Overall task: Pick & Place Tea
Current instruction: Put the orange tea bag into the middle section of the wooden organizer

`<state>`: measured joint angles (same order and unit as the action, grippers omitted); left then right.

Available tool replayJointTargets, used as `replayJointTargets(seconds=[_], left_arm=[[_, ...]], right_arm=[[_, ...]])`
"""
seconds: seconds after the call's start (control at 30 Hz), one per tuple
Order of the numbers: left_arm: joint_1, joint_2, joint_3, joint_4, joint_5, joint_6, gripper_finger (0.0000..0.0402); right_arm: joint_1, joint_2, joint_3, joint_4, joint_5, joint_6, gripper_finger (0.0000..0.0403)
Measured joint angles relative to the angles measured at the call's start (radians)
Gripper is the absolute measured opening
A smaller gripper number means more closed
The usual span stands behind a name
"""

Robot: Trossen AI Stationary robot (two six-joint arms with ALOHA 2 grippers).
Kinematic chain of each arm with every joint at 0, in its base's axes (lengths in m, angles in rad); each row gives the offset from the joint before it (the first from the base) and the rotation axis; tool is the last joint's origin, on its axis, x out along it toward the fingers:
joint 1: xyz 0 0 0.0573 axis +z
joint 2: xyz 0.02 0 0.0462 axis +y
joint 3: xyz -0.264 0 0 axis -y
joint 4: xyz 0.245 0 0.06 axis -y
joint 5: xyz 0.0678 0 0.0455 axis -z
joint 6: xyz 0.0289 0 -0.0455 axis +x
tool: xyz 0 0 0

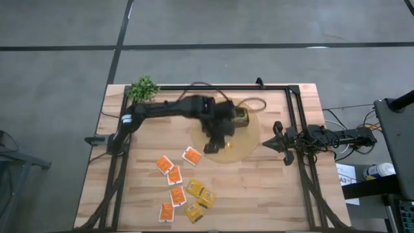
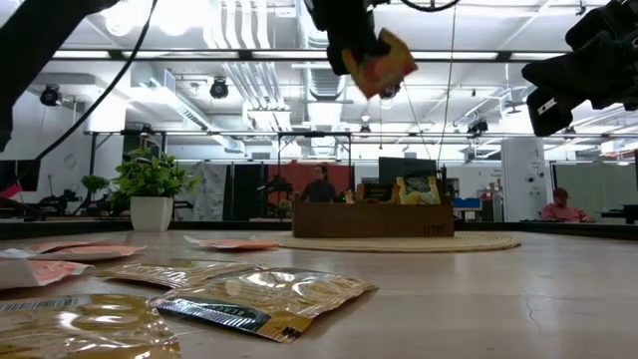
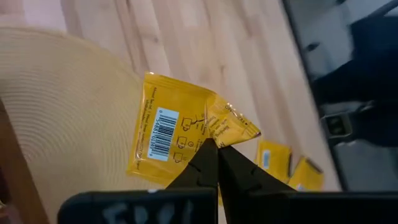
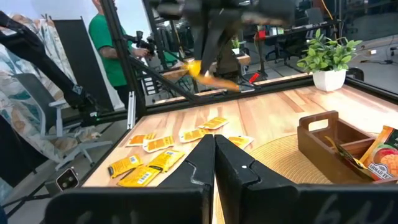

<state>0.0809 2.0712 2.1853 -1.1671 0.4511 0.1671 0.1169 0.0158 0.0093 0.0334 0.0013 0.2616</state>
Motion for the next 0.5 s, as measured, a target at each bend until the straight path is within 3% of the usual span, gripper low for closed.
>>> replayJointTargets(seconds=[0.23, 0.5], left_arm=[[0.116, 0.001, 0.002, 0.009, 0.225, -0.012, 0.0000], [0.228, 0.005, -0.018, 0.046, 0.349, -0.039, 0.0000]], right_arm=[[0.000, 0.000, 0.000, 0.000, 0.000, 0.000, 0.0008], [0.000, 0.000, 0.000, 0.000, 0.000, 0.000, 0.0008]])
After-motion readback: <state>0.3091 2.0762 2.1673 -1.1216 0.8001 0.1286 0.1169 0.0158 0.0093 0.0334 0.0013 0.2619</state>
